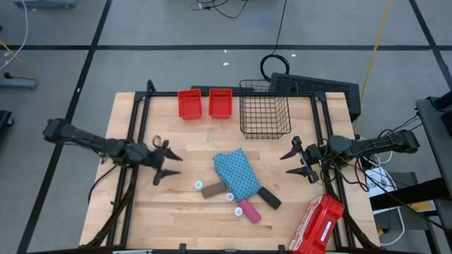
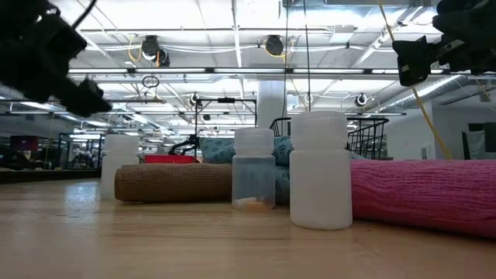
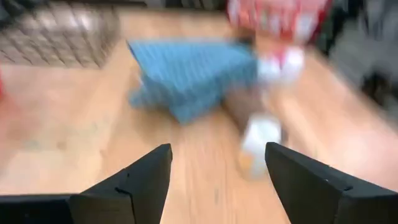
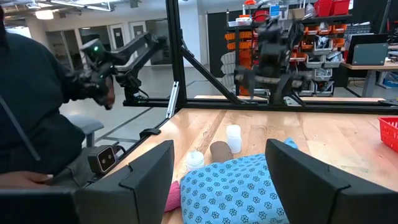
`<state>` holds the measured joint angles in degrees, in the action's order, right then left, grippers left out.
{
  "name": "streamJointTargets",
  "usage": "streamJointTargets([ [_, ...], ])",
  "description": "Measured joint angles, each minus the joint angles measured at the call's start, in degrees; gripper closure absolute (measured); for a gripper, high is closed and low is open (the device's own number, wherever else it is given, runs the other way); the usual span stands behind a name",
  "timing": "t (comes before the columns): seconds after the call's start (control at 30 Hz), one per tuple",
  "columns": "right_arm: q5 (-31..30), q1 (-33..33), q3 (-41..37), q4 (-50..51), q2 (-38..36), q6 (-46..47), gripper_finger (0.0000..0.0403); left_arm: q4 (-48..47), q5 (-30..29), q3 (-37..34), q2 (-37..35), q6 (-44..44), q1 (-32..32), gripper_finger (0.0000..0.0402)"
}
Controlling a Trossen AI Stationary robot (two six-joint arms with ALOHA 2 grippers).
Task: Pick & Place Medicine items
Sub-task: Put the top white pill bottle into the left orange basket
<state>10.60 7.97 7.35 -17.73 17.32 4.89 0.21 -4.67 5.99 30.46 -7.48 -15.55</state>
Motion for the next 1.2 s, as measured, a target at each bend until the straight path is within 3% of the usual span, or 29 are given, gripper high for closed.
streamJointTargets([
  [0.17,-0.01,-0.02,0.00,0.01,0.00,0.00,0.0161,1.38,1.87,-0.01,13.44,0.56,-4.15,0.0133],
  [0.47,-0.01,0.00,0.00,-0.01,0.00,0.00,0.0161,24.42,-3.96,0.08,32.89,-0.85,-10.19,0.0133],
  [0.8,0.00,-0.01,0.00,0.01,0.00,0.00,0.0161,44.61,-6.92,1.92,51.96,-2.01,-10.97,0.0133],
  [1.0,0.01,0.00,0.00,-0.01,0.00,0.00,0.0160,43.48,-3.48,7.71,55.18,-1.70,-10.96,0.0133],
  [1.2,-0.01,0.00,0.00,0.01,0.00,0.00,0.0160,24.44,2.02,15.67,53.83,-3.46,-9.75,0.0133],
])
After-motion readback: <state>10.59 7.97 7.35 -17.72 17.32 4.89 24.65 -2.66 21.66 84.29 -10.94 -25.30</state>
